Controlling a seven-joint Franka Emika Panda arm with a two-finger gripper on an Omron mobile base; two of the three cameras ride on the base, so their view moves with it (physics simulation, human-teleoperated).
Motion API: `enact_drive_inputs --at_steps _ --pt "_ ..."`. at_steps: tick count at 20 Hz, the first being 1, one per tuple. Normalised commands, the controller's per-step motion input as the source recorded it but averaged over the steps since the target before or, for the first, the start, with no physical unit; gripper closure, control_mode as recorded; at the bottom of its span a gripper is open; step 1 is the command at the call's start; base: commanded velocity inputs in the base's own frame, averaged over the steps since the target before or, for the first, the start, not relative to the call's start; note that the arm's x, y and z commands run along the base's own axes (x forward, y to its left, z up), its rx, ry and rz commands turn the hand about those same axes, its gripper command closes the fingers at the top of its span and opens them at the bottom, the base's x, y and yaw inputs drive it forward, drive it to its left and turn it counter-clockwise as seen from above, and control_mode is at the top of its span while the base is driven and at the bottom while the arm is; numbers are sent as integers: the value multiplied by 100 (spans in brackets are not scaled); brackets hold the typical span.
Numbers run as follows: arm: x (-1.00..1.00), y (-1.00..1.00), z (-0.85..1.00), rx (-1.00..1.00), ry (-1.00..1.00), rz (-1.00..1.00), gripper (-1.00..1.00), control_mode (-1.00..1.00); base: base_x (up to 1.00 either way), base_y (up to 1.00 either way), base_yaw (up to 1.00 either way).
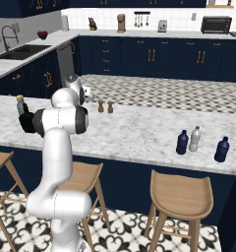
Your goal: Move the plastic bottles in the middle to the plastics group, and the glass bottles in the middle to the glass group.
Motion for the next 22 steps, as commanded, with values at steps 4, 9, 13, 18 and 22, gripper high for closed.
enact_drive_inputs --at_steps 4,9,13,18,22 --pt "-1 3 1 2 0 -2 -100 -100 0 0 0" --pt "-10 0 6 4 3 0 -100 -100 0 0 0" --pt "-20 0 9 3 8 0 -100 -100 0 0 0" --pt "-9 -4 -12 0 3 0 -100 -100 0 0 0" --pt "2 0 -25 0 0 0 -100 -100 0 0 0"
